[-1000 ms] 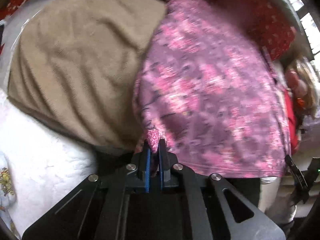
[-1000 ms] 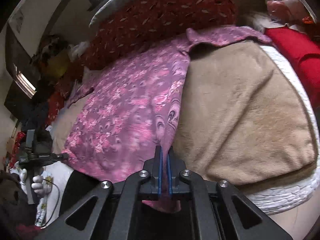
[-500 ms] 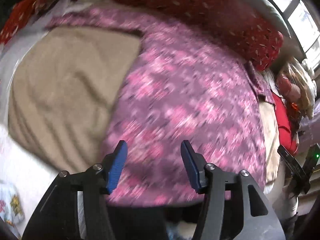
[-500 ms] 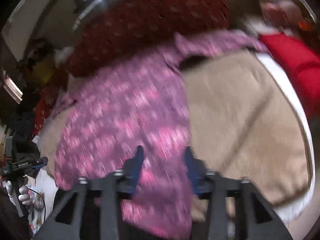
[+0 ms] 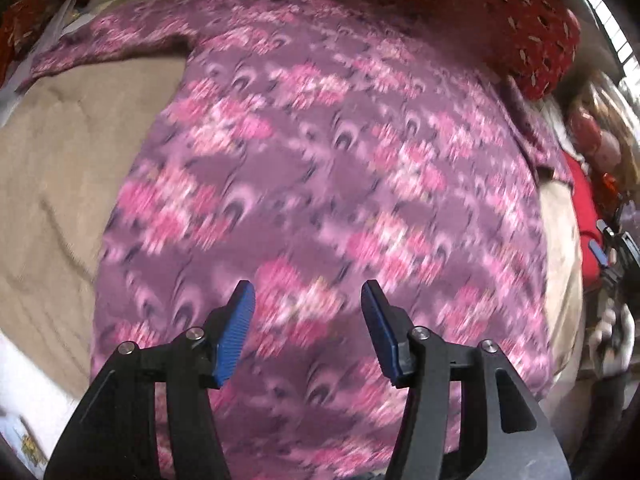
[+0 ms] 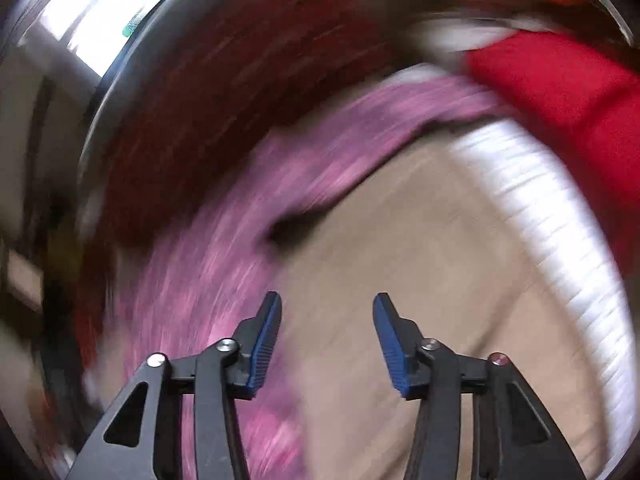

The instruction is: Fold small clothes

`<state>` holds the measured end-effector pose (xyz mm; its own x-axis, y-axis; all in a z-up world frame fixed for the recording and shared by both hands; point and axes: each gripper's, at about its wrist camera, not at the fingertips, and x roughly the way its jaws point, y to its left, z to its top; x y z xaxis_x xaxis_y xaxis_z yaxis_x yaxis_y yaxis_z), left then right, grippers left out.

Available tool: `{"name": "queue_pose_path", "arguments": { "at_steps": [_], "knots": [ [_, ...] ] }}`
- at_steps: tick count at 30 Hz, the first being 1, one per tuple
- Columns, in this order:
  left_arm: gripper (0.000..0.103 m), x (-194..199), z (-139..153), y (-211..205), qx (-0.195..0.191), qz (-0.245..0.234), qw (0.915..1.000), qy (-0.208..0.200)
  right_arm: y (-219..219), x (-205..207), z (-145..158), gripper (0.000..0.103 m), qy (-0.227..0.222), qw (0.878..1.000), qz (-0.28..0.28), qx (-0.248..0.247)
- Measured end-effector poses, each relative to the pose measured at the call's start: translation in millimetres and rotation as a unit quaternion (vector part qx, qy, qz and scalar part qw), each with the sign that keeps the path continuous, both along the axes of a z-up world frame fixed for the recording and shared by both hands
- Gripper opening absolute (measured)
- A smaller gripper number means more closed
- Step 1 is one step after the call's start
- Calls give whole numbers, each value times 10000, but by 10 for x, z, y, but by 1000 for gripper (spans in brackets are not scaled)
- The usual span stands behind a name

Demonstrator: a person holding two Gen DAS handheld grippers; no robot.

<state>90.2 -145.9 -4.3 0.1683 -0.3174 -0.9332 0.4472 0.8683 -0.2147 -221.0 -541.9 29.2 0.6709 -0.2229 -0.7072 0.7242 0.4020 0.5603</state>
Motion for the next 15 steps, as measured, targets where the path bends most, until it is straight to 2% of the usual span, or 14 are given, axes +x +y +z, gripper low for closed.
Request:
{"name": "queue_pose_path", "arguments": {
  "at_steps": [2,3,6,10,12,13,14,15],
  "knots": [
    [54,111,19,-148,-107,-19,9999,3,-533,-205,-115,53,-232,9959,-790,382],
    [54,154,8,-218,-148,-34,9999,5,-821,-308,-219,55,-426,9893,-1230,652],
    [54,332,-28,-553,-291,-75,9995,45,-1272,-329,-527,62,-849,9722,-1856,1145],
    [54,544,-28,-908,-464,-136,9988,18,-1650,-57,-846,64,-1116,9582,-2140,1534],
    [54,664,-36,-1096,-566,-170,9982,34,-1746,94,-836,72,-1072,9601,-2272,1226],
    [54,711,-39,-1164,-612,-178,9980,42,-1831,143,-878,72,-1095,9609,-2215,1250],
    [54,771,-37,-1248,-679,-182,9975,53,-1881,230,-897,72,-959,9634,-2171,1248],
    [54,813,-34,-1290,-721,-181,9972,45,-1921,272,-900,68,-717,9676,-2128,1152]
  ]
}}
